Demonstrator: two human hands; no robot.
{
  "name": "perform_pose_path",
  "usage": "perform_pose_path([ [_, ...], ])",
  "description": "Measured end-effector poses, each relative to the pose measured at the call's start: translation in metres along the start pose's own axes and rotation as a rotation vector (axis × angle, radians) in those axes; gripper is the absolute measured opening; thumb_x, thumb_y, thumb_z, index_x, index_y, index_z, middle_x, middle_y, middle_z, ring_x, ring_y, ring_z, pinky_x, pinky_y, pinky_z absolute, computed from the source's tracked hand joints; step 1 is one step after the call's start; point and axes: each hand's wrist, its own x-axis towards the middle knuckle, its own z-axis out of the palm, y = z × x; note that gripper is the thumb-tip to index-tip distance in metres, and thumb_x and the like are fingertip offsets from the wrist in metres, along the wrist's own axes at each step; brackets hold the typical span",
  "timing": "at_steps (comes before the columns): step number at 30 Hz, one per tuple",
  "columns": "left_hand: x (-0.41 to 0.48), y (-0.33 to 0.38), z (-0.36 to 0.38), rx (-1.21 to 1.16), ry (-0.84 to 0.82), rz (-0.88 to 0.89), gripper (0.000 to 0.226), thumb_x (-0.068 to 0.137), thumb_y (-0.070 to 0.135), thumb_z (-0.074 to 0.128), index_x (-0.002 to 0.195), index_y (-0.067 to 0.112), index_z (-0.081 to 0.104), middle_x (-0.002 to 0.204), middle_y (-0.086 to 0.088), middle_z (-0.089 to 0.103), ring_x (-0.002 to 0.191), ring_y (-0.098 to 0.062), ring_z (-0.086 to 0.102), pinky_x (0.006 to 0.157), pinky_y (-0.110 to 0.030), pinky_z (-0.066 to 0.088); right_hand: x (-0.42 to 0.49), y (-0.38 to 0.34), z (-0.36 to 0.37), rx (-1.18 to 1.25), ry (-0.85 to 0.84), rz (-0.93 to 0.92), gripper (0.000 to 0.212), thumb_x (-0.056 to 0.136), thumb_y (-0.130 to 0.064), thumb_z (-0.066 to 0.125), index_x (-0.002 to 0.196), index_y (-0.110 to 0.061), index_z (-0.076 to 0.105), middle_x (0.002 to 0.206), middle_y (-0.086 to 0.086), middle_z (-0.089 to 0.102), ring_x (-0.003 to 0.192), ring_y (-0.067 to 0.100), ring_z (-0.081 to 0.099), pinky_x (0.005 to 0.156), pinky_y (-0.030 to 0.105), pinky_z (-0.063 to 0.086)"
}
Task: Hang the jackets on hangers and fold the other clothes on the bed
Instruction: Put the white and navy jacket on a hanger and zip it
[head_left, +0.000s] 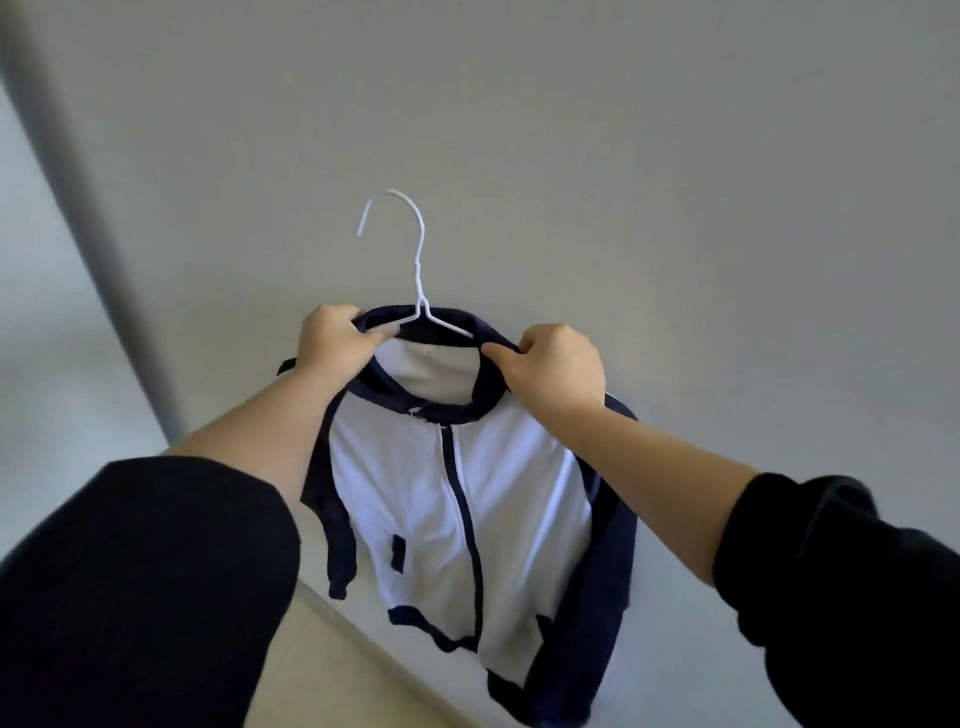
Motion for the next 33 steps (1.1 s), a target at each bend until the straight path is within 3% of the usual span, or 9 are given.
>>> perform_pose_path([
  [7,0.025,0.045,-0.099,-0.034,-0.123,-0.117,0.019,0.079,0.031,0.071,0.073,0.015,0.064,0.067,0.002,0.059,0.063,-0.013,0.054,0.057,-0.024,0.038,0.052,-0.075,-0.041,0.036,-0.08,-0.005,0.057,0.076,-0.048,0.067,0.051,-0.016,0.027,0.044,-0.005,0.028,0.044,0.019,0.028,0.044,0.026,0.022],
  [12,0.027,0.046,-0.167,0.192,-0.168,-0.095,0.03,0.091,0.016,0.057,0.063,0.02,0.05,0.064,0.002,0.049,0.07,-0.022,0.049,0.057,-0.028,0.034,0.075,-0.117,-0.037,0.039,-0.183,-0.067,0.049,0.081,-0.049,0.063,0.056,-0.016,0.039,0.05,-0.002,0.043,0.049,0.021,0.041,0.046,0.027,0.028],
  [18,0.001,0.021,-0.241,0.353,-0.055,-0.154,0.019,0.093,0.013,0.056,0.075,0.008,0.057,0.078,-0.011,0.058,0.08,-0.032,0.056,0.071,-0.038,0.044,0.077,-0.181,-0.002,0.099,-0.314,-0.204,0.048,0.083,-0.048,0.062,0.056,-0.016,0.038,0.05,-0.002,0.044,0.049,0.018,0.042,0.046,0.027,0.025],
  [23,-0.034,-0.003,-0.317,0.411,0.028,-0.214,0.017,0.093,0.012,0.055,0.08,0.003,0.061,0.08,-0.009,0.058,0.08,-0.029,0.056,0.07,-0.033,0.04,0.051,-0.246,0.034,0.199,-0.441,-0.286,0.047,0.083,-0.047,0.064,0.058,-0.013,0.045,0.053,0.001,0.049,0.054,0.022,0.048,0.048,0.026,0.031],
  [28,-0.076,-0.037,-0.4,0.44,0.072,-0.299,0.02,0.094,0.014,0.054,0.094,-0.003,0.066,0.09,-0.016,0.062,0.086,-0.029,0.058,0.079,-0.037,0.046,0.001,-0.32,0.069,0.198,-0.503,-0.366,0.048,0.085,-0.049,0.062,0.058,-0.012,0.046,0.053,0.001,0.05,0.053,0.019,0.048,0.046,0.027,0.031],
  [33,-0.116,-0.085,-0.492,0.468,0.132,-0.347,0.016,0.093,0.015,0.056,0.087,0.003,0.064,0.086,-0.011,0.061,0.082,-0.026,0.057,0.071,-0.031,0.043,-0.059,-0.407,0.105,0.232,-0.544,-0.429,0.05,0.086,-0.048,0.062,0.055,-0.012,0.044,0.051,0.002,0.048,0.051,0.018,0.046,0.046,0.026,0.029],
])
